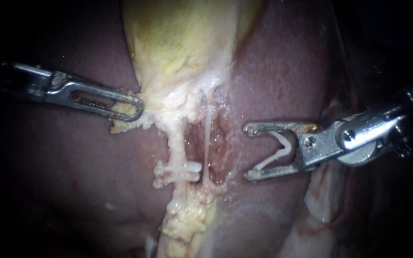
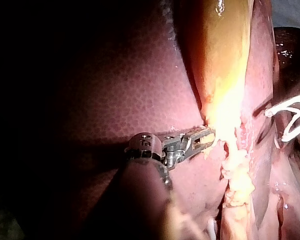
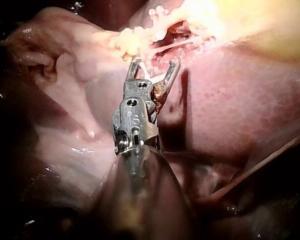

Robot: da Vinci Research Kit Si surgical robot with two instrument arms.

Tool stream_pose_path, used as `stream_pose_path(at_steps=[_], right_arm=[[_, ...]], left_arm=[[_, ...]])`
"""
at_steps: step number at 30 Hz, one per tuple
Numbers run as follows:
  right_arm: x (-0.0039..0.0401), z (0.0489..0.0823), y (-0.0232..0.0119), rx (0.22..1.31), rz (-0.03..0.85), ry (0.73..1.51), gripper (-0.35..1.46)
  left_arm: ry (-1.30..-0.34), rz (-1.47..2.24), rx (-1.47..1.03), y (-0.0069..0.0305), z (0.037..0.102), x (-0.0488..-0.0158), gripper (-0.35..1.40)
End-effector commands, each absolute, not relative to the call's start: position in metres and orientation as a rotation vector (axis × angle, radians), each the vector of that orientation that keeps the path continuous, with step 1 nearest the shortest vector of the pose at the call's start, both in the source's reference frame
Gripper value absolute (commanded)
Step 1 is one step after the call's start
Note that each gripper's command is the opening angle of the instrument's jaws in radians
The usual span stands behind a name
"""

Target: Clipping third clip left tube

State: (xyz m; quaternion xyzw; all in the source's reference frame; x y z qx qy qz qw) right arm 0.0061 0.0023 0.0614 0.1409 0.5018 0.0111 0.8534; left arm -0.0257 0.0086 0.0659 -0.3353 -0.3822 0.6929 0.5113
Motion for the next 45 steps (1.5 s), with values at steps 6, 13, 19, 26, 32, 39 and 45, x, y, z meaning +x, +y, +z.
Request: stream_pose_path(at_steps=[6,13,19,26,32,39,45], right_arm=[[0.0061,0.0614,0.0023,0.297,0.025,1.059,0.50],[0.0061,0.0613,0.0024,0.299,0.026,1.067,0.50],[0.0065,0.0611,0.0027,0.331,0.018,1.113,0.50],[0.0086,0.0610,0.0033,0.425,0.088,1.203,0.49],[0.0113,0.0617,0.0031,0.519,0.197,1.269,0.49],[0.0145,0.0649,0.0025,0.614,0.306,1.326,0.49],[0.0161,0.0690,0.0017,0.653,0.329,1.342,0.49]], left_arm=[[-0.947,1.639,-0.827,0.0111,0.0622,-0.0239,-0.35],[-0.953,1.601,-0.889,0.0143,0.0567,-0.0217,-0.35],[-0.947,1.601,-0.890,0.0138,0.0569,-0.0221,-0.35],[-0.947,1.603,-0.890,0.0138,0.0572,-0.0220,-0.35],[-0.945,1.603,-0.891,0.0137,0.0574,-0.0221,-0.35],[-0.942,1.604,-0.891,0.0135,0.0577,-0.0222,-0.35],[-0.941,1.605,-0.892,0.0133,0.0578,-0.0222,-0.35]])
